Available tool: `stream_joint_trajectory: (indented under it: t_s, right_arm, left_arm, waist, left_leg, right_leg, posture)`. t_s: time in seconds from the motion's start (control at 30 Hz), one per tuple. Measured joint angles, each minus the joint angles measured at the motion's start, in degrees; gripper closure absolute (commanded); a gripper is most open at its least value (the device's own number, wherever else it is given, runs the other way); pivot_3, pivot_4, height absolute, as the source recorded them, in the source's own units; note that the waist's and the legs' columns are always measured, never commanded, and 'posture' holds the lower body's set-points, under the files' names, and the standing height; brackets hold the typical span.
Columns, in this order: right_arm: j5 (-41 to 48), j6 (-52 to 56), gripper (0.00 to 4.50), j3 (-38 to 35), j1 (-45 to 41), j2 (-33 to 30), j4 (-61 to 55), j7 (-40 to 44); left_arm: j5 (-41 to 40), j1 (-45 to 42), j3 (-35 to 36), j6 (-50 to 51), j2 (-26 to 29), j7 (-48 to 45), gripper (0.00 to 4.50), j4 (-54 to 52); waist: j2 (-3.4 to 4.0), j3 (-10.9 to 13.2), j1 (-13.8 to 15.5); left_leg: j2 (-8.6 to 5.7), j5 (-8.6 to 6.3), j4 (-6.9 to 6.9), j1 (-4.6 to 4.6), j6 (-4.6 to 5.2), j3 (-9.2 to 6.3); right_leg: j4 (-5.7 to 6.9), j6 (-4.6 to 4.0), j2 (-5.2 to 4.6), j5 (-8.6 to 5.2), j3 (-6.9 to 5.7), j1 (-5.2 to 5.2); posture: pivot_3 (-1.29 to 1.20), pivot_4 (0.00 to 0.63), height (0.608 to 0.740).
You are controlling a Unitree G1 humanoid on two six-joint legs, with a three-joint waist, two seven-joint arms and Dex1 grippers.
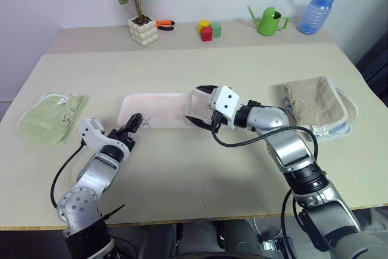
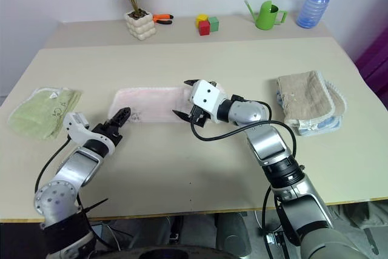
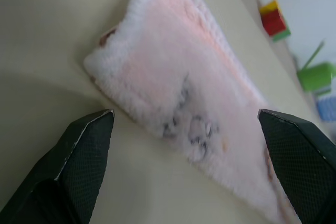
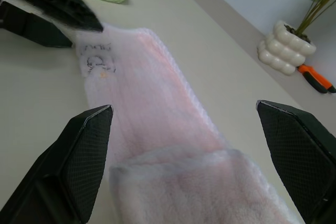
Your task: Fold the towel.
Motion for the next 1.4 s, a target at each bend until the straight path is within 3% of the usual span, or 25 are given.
stream_joint_trajectory:
  t_s: [0.13, 0.23, 0.47, 0.63, 0.97, 1.13, 1.4]
  right_arm:
    - [-0.9, -0.1, 0.04, 0.0, 0.4, 0.5, -0.2, -0.5]
    - [-1.4, -0.1, 0.0, 0.1, 1.3, 0.8, -1.0, -0.5]
    - [-2.9, 0.1, 0.0, 0.6, 3.8, 0.5, -3.3, -0.5]
    - [-3.6, 1.0, 0.0, 0.8, 5.6, 0.1, -5.6, -0.4]
    - [-3.5, 3.4, 0.0, -0.4, 9.9, -3.6, -9.2, 0.1]
    - [-3.6, 3.2, 0.0, -0.5, 9.3, -3.5, -7.8, -0.5]
    - [-3.8, 3.1, 0.0, -1.5, 8.7, -3.3, -6.9, -2.3]
  left_arm:
    - [-1.8, -4.8, 0.7, -2.3, 0.6, 2.9, 0.0, 5.3]
    - [-2.5, -7.2, 0.9, -3.5, 1.9, 3.6, 0.84, 8.9]
    - [-2.8, -7.3, 0.6, -5.4, 2.4, 2.9, 4.36, 11.7]
    - [-2.0, -6.5, -0.5, -7.5, 4.5, -0.6, 4.44, 10.8]
    - [6.2, -6.5, -3.8, -12.4, 22.3, -18.5, 4.44, 4.1]
    - [11.5, -8.4, -15.1, -12.2, 27.4, -28.8, 4.44, -2.0]
    - [27.1, -10.0, -39.5, -11.2, 28.8, -38.5, 4.44, -3.4]
  waist:
    - [-0.01, 0.0, 0.2]
    - [-0.01, 0.0, 0.0]
    - [-0.06, 0.0, -0.1]
    - [-0.1, 0.0, -0.1]
    - [-0.21, 0.1, -0.1]
    - [-0.22, 0.1, -0.1]
    - [-0.22, 0.1, -0.2]
  left_leg:
    - [-0.02, 0.04, 0.0, 0.01, -0.06, -0.03]
    - [-0.02, 0.05, 0.0, 0.0, -0.08, -0.03]
    - [-0.02, 0.18, -0.02, -0.03, -0.31, -0.03]
    - [-0.01, 0.18, -0.02, -0.04, -0.31, -0.03]
    - [0.01, 0.06, -0.07, -0.05, -0.11, -0.04]
    - [-0.02, 0.06, -0.07, -0.05, -0.11, -0.03]
    - [0.01, 0.05, -0.12, -0.05, -0.08, -0.02]
  right_leg:
    - [0.01, -0.01, 0.02, 0.0, -0.01, 0.02]
    - [-0.01, -0.01, 0.03, 0.0, -0.01, 0.02]
    - [-0.05, -0.01, 0.02, 0.0, 0.0, 0.0]
    - [-0.05, -0.01, 0.03, 0.0, 0.0, -0.01]
    - [-0.08, -0.03, 0.06, -0.01, 0.0, -0.02]
    - [-0.16, -0.02, 0.03, 0.0, 0.0, 0.02]
    - [-0.16, -0.02, 0.05, -0.01, 0.01, 0.0]
  posture:
    - [0.0, 0.15, 0.731]
    - [0.0, 0.15, 0.731]
    - [0.0, 0.15, 0.731]
    - [0.0, 0.15, 0.731]
    - [0.0, 0.15, 0.731]
    - [0.0, 0.15, 0.731]
    - [0.0, 0.15, 0.731]
